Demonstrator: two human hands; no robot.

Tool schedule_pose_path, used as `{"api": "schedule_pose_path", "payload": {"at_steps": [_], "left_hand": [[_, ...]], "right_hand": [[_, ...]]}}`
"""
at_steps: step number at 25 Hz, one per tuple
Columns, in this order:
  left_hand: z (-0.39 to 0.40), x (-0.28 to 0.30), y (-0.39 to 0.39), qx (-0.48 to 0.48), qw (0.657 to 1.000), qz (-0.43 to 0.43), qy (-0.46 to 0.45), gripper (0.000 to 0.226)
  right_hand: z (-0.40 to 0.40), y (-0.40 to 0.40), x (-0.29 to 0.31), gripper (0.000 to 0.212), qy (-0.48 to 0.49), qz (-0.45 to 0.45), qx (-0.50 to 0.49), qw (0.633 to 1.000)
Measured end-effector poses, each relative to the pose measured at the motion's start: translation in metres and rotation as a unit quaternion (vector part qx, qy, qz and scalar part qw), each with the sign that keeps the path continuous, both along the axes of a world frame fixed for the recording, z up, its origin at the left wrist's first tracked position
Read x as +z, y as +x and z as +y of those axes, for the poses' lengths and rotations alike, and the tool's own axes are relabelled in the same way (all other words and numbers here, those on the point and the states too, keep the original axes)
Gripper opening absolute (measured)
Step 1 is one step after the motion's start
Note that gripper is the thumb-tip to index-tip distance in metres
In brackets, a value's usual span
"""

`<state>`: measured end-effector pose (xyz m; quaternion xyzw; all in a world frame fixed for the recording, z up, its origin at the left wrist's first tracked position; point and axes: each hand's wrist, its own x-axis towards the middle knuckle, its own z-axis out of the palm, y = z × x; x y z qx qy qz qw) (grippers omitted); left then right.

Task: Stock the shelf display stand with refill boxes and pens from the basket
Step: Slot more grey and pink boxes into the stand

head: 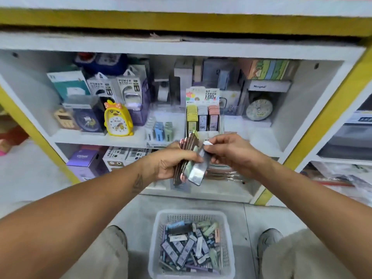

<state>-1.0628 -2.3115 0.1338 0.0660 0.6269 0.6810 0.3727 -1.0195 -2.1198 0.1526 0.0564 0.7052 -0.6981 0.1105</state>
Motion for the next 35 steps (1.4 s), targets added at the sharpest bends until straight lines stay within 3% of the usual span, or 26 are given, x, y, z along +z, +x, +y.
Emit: {"api": "schedule_pose_path", "payload": {"at_steps": [2, 4, 6, 10, 14, 22, 25, 28, 29, 30, 32, 33, 35], "left_hand": [[0.001, 0.022, -0.008, 0.038, 0.998, -0.025, 0.036, 0.010], [0.001, 0.039, -0.020, 0.068, 0.996, -0.039, 0.040, 0.015], [0.002, 0.050, -0.032, 0.096, 0.994, -0.045, 0.038, 0.028], [0.008, 0.066, -0.050, 0.128, 0.990, -0.057, 0.024, 0.024], [0.011, 0.066, -0.063, 0.136, 0.988, -0.074, 0.010, 0.017], [0.012, 0.059, -0.076, 0.114, 0.989, -0.087, 0.030, 0.005], [0.012, 0.061, -0.077, 0.100, 0.989, -0.092, 0.060, 0.007], [0.010, 0.061, -0.077, 0.103, 0.988, -0.091, 0.074, 0.010], [0.010, 0.062, -0.077, 0.105, 0.988, -0.088, 0.076, 0.011], [0.010, 0.062, -0.077, 0.107, 0.987, -0.087, 0.078, 0.013], [0.008, 0.064, -0.077, 0.111, 0.986, -0.088, 0.084, 0.014], [0.008, 0.065, -0.077, 0.112, 0.987, -0.087, 0.081, 0.014], [0.007, 0.067, -0.075, 0.113, 0.988, -0.082, 0.064, 0.012]], "right_hand": [[0.006, -0.007, 0.028, 0.008, -0.017, 0.024, -0.042, 0.999], [0.017, -0.017, 0.052, 0.017, -0.019, 0.058, -0.082, 0.995], [0.031, -0.028, 0.070, 0.021, 0.047, 0.103, -0.109, 0.988], [0.041, -0.054, 0.083, 0.014, 0.217, 0.152, -0.104, 0.959], [0.028, -0.075, 0.064, 0.012, 0.276, 0.195, -0.107, 0.935], [0.020, -0.099, 0.041, 0.016, 0.514, 0.312, -0.048, 0.798], [0.015, -0.101, 0.034, 0.015, 0.550, 0.312, -0.014, 0.775], [0.012, -0.102, 0.032, 0.014, 0.603, 0.328, 0.015, 0.727], [0.010, -0.101, 0.035, 0.017, 0.573, 0.323, -0.002, 0.753], [0.007, -0.099, 0.040, 0.016, 0.495, 0.299, -0.028, 0.816], [0.000, -0.091, 0.051, 0.025, 0.246, 0.196, -0.004, 0.949], [-0.002, -0.088, 0.054, 0.037, 0.160, 0.157, 0.035, 0.974], [-0.007, -0.084, 0.053, 0.049, 0.128, 0.128, 0.092, 0.979]]}}
